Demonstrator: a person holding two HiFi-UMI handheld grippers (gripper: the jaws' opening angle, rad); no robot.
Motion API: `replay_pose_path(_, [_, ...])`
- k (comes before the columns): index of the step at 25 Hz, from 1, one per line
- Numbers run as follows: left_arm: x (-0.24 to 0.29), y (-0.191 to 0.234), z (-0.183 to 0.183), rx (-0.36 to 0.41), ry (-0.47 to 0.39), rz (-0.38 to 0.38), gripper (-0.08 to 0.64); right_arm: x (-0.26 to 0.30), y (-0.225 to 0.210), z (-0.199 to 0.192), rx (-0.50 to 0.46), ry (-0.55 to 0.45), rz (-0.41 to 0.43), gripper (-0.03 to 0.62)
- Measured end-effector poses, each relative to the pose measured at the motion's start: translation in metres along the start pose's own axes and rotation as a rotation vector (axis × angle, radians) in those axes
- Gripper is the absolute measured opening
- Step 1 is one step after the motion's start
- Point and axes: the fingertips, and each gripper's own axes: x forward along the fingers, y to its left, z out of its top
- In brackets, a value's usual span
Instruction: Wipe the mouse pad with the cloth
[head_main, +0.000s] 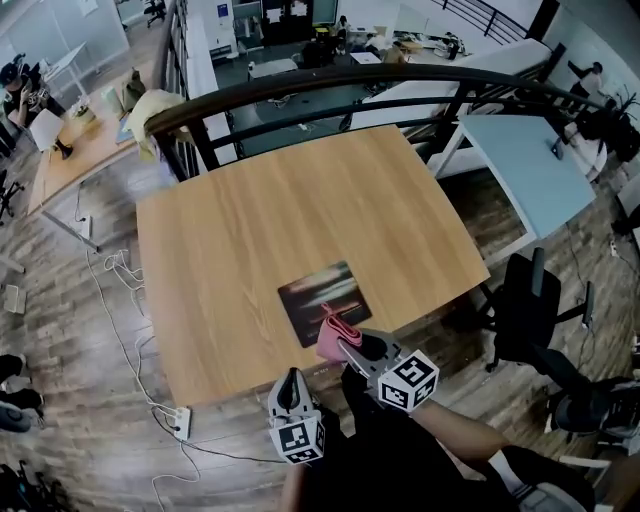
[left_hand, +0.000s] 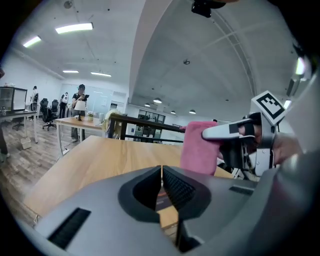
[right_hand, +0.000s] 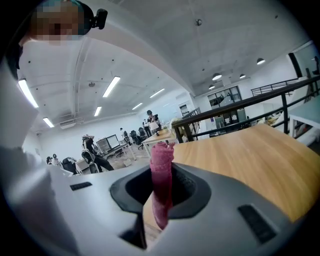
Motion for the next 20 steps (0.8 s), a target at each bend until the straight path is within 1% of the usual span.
replay_pose_path(5, [0.033,0.002,-0.023,-0.011,0.028,0.054,0.029,0.048,-0.025,-0.011,-0.005,0.073,0.089,0.071])
replay_pose_path(9, [0.065,0.001,-0.048,-0.029,0.074,0.095,0.028,0.088,-0.039,-0.021,-0.004,0.137,0.17,0.071])
replay_pose_path(14, [0.102,0.008,-0.087,-0.062,0.179,0.143,0.028,0.137,-0.054,-0.037,0.0,0.208,0.234,0.071])
replay_pose_path(17, [0.115,0.012,-0.108,-0.093,0.24,0.162,0.028,0.162,-0.06,-0.051,0.001,0.246,0.265,0.071])
replay_pose_path(20, [0.125,0.016,-0.126,-0.119,0.284,0.175,0.028,0.185,-0.064,-0.069,0.007,0.299,0.293,0.071])
